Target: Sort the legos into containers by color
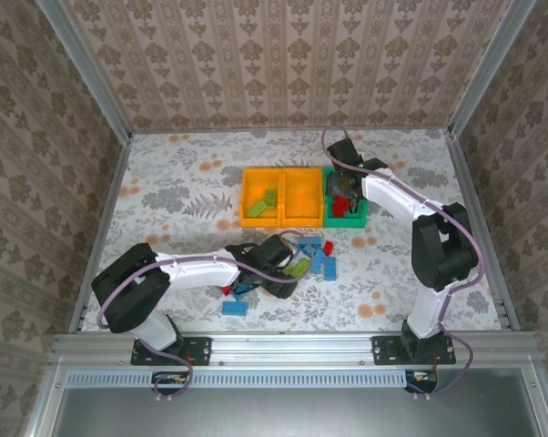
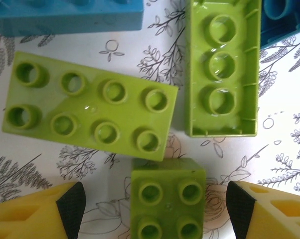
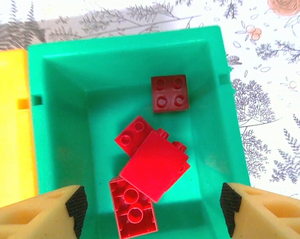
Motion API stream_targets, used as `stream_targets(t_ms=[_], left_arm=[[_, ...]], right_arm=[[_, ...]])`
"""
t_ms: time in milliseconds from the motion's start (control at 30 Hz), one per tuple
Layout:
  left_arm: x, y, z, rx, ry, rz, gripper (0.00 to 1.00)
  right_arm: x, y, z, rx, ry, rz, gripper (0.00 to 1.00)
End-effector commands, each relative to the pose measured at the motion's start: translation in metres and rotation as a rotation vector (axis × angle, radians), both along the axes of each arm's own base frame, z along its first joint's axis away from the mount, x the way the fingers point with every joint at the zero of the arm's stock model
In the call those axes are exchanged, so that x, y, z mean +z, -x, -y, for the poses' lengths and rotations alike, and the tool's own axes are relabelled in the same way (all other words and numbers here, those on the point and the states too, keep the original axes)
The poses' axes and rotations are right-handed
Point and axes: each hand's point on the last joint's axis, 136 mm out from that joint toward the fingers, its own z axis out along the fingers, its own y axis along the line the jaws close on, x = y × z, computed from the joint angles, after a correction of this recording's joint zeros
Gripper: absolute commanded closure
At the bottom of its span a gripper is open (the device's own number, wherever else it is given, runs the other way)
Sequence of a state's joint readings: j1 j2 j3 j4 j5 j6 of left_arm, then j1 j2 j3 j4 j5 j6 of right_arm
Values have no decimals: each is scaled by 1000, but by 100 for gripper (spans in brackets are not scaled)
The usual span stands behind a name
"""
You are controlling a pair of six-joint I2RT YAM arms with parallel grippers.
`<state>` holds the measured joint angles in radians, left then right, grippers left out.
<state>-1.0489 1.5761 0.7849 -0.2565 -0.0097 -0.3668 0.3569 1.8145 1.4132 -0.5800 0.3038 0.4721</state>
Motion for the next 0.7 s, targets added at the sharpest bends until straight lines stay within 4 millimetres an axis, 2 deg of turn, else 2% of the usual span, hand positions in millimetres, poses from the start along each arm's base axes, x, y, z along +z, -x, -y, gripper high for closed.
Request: stream_targets(t_ms=[0, 100, 300, 400, 567, 667], left_arm=[[-2, 2, 2, 8, -20, -7, 23], [-4, 3, 4, 3, -14, -11, 27], [-10, 5, 3, -7, -28, -23, 55], [-7, 3, 1, 4, -30, -10, 63], [18, -6, -2, 28, 17, 42, 65], [46, -16, -3, 46, 89, 83, 66]], right_arm=[[12, 9, -1, 3, -33, 14, 25], [15, 12, 0, 2, -38, 19, 25], [19, 15, 2, 2, -36, 26, 24], [20, 16, 2, 2, -37, 26, 24], [22, 22, 0, 13, -60, 37, 24], [22, 28, -4, 47, -63, 44, 24]])
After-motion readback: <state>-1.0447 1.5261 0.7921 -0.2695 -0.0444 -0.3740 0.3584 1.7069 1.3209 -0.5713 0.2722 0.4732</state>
